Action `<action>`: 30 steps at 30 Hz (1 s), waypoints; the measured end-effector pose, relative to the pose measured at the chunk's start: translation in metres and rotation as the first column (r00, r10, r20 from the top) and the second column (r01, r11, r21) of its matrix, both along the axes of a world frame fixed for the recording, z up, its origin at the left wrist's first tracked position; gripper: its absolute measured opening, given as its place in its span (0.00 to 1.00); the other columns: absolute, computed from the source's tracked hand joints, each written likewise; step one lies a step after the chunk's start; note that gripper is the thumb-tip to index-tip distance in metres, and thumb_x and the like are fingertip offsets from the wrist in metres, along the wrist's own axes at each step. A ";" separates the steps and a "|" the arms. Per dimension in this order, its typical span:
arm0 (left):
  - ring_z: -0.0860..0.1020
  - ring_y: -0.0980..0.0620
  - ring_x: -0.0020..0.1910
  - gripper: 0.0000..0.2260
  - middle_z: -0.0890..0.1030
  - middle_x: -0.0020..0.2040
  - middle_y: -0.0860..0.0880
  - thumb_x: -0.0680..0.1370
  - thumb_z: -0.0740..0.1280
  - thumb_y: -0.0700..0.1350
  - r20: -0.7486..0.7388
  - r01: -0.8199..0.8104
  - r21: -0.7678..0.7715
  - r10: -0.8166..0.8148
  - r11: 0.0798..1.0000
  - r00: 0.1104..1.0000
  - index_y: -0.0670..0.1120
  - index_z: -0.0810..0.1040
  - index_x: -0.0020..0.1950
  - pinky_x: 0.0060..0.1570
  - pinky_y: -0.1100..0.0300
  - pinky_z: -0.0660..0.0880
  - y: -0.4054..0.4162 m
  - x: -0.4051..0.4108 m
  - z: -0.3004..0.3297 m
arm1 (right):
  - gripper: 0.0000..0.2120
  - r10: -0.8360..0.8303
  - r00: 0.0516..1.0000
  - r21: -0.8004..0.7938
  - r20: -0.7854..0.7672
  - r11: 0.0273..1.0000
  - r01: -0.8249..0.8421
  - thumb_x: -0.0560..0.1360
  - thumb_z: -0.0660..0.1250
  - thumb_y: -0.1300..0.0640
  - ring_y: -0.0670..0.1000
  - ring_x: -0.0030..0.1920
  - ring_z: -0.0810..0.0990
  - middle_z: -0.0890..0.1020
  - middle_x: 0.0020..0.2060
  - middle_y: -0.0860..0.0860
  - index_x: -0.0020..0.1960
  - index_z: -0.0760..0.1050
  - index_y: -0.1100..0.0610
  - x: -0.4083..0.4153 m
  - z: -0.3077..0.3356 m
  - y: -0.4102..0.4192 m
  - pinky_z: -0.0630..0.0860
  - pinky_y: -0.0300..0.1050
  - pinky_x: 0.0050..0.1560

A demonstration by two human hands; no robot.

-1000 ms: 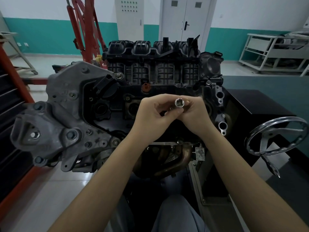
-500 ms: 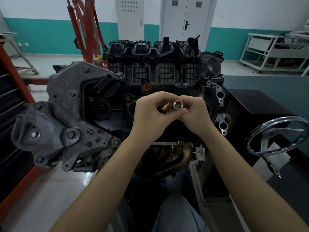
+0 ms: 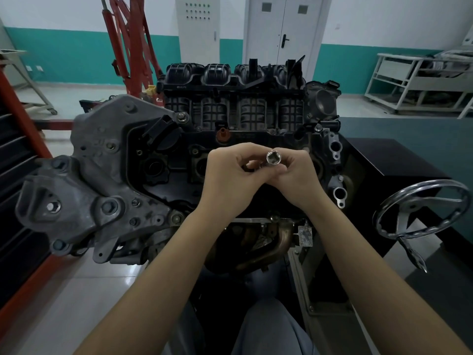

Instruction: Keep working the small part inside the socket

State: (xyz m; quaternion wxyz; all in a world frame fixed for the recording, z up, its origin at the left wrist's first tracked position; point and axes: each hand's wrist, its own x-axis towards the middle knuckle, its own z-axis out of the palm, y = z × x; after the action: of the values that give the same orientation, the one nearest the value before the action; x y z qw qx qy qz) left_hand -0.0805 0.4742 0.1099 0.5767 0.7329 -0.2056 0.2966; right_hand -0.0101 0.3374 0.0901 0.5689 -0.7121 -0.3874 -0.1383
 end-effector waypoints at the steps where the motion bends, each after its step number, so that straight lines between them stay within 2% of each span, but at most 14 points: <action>1: 0.84 0.55 0.46 0.09 0.85 0.44 0.51 0.70 0.75 0.34 -0.005 0.022 0.001 -0.022 1.000 1.000 0.45 0.84 0.48 0.50 0.60 0.79 0.001 0.000 0.001 | 0.12 0.011 1.000 -0.018 0.014 1.000 -0.010 0.70 0.72 0.69 0.43 0.45 0.83 0.85 0.42 0.44 0.50 0.81 0.58 -0.001 0.001 0.000 0.76 0.36 0.47; 3: 0.84 0.52 0.49 0.11 0.85 0.47 0.46 0.72 0.72 0.31 -0.022 0.108 0.010 -0.107 0.994 0.994 0.42 0.83 0.51 0.53 0.56 0.79 0.004 0.001 0.001 | 0.15 0.017 1.000 -0.040 0.024 0.999 -0.016 0.70 0.70 0.69 0.38 0.45 0.82 0.83 0.39 0.38 0.53 0.78 0.54 -0.003 0.001 0.000 0.74 0.31 0.46; 4: 0.84 0.50 0.50 0.11 0.85 0.48 0.44 0.72 0.71 0.30 -0.034 0.152 0.013 -0.151 0.988 0.988 0.41 0.83 0.53 0.55 0.54 0.79 0.005 0.000 0.002 | 0.14 0.004 1.000 -0.033 0.017 0.999 -0.003 0.70 0.70 0.69 0.38 0.44 0.82 0.83 0.38 0.38 0.52 0.79 0.54 -0.003 0.001 0.000 0.74 0.31 0.45; 6: 0.83 0.49 0.51 0.12 0.85 0.49 0.44 0.73 0.71 0.30 -0.046 0.164 0.047 -0.162 0.985 0.986 0.40 0.82 0.53 0.56 0.52 0.79 0.006 -0.002 0.003 | 0.10 -0.042 0.999 -0.012 0.007 0.999 0.042 0.68 0.72 0.68 0.44 0.43 0.84 0.84 0.39 0.46 0.48 0.81 0.58 -0.002 0.001 0.000 0.77 0.38 0.45; 8: 0.83 0.52 0.50 0.10 0.85 0.47 0.47 0.71 0.73 0.33 -0.022 0.053 0.112 -0.051 0.992 0.998 0.41 0.83 0.52 0.54 0.52 0.79 0.005 -0.003 0.003 | 0.07 -0.069 0.998 -0.021 0.003 0.997 0.069 0.68 0.73 0.69 0.54 0.44 0.84 0.84 0.40 0.56 0.46 0.81 0.64 0.000 0.000 0.001 0.80 0.50 0.47; 9: 0.83 0.54 0.48 0.10 0.85 0.46 0.49 0.71 0.75 0.35 -0.002 -0.011 0.135 0.011 0.991 1.000 0.42 0.84 0.50 0.52 0.53 0.80 0.004 -0.003 0.002 | 0.06 -0.064 0.998 -0.022 -0.001 0.998 0.064 0.69 0.73 0.70 0.56 0.44 0.84 0.84 0.40 0.58 0.45 0.81 0.65 0.000 0.001 0.001 0.80 0.52 0.48; 12: 0.83 0.57 0.46 0.08 0.85 0.44 0.51 0.71 0.75 0.36 0.011 -0.050 0.127 0.049 0.991 0.999 0.44 0.85 0.48 0.51 0.55 0.80 0.004 -0.001 0.002 | 0.08 -0.027 1.000 -0.038 0.009 0.999 0.027 0.70 0.72 0.70 0.51 0.45 0.84 0.84 0.43 0.56 0.49 0.81 0.63 -0.001 0.001 -0.001 0.79 0.44 0.48; 14: 0.83 0.55 0.48 0.10 0.85 0.46 0.49 0.72 0.73 0.33 -0.027 0.055 0.095 -0.053 0.994 0.998 0.44 0.84 0.50 0.54 0.54 0.80 0.004 -0.001 0.003 | 0.09 -0.031 0.999 -0.065 0.027 0.997 0.033 0.70 0.71 0.67 0.50 0.46 0.84 0.84 0.43 0.56 0.50 0.81 0.65 -0.001 0.000 -0.001 0.78 0.41 0.47; 17: 0.83 0.50 0.51 0.12 0.85 0.48 0.45 0.73 0.70 0.29 -0.048 0.177 0.039 -0.175 0.983 0.983 0.42 0.83 0.52 0.56 0.52 0.79 0.005 -0.002 0.004 | 0.10 -0.063 0.998 -0.010 0.002 0.998 0.063 0.67 0.71 0.63 0.52 0.43 0.84 0.84 0.41 0.56 0.48 0.81 0.65 0.000 -0.001 0.000 0.79 0.43 0.45; 21: 0.83 0.53 0.48 0.10 0.85 0.46 0.48 0.71 0.74 0.33 -0.015 0.043 0.062 -0.042 0.997 0.999 0.41 0.84 0.50 0.53 0.52 0.80 0.004 0.000 0.004 | 0.08 -0.022 1.000 0.010 -0.022 1.000 0.022 0.68 0.74 0.69 0.49 0.43 0.84 0.84 0.40 0.53 0.45 0.81 0.62 0.000 0.001 0.001 0.78 0.40 0.47; 23: 0.83 0.54 0.48 0.09 0.85 0.46 0.48 0.71 0.74 0.33 -0.010 0.013 0.062 -0.012 0.998 1.000 0.42 0.84 0.49 0.53 0.54 0.80 0.003 0.000 0.004 | 0.09 0.017 1.000 0.009 -0.024 1.000 -0.017 0.69 0.72 0.70 0.48 0.46 0.84 0.84 0.43 0.53 0.48 0.80 0.61 0.000 0.001 0.000 0.77 0.39 0.50; 25: 0.84 0.52 0.49 0.12 0.85 0.47 0.47 0.72 0.72 0.31 -0.033 0.057 -0.001 -0.057 0.998 0.998 0.43 0.83 0.51 0.55 0.55 0.79 0.002 0.000 0.005 | 0.12 0.039 0.999 -0.001 -0.015 0.999 -0.039 0.71 0.70 0.70 0.46 0.49 0.83 0.84 0.45 0.51 0.52 0.79 0.58 -0.002 0.001 0.000 0.76 0.38 0.51; 28: 0.83 0.48 0.52 0.12 0.84 0.49 0.42 0.72 0.70 0.28 -0.053 0.135 -0.033 -0.137 0.990 0.989 0.39 0.82 0.53 0.56 0.52 0.79 0.004 -0.001 0.004 | 0.16 0.020 0.999 0.019 -0.033 1.000 -0.019 0.70 0.70 0.73 0.40 0.44 0.83 0.84 0.39 0.42 0.49 0.79 0.54 -0.003 0.002 0.001 0.76 0.33 0.47; 30: 0.83 0.49 0.50 0.11 0.85 0.48 0.44 0.71 0.73 0.30 -0.040 0.095 0.009 -0.095 0.995 0.995 0.39 0.83 0.52 0.55 0.50 0.79 0.004 -0.002 0.003 | 0.12 -0.009 0.999 0.022 -0.038 1.000 0.010 0.68 0.71 0.73 0.44 0.42 0.84 0.85 0.39 0.48 0.48 0.81 0.61 -0.001 0.001 0.001 0.77 0.36 0.46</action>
State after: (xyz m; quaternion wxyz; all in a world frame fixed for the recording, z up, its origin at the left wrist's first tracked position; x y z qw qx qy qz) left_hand -0.0827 0.4782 0.1133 0.5900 0.7313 -0.2304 0.2530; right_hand -0.0110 0.3379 0.0911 0.5835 -0.7100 -0.3715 -0.1318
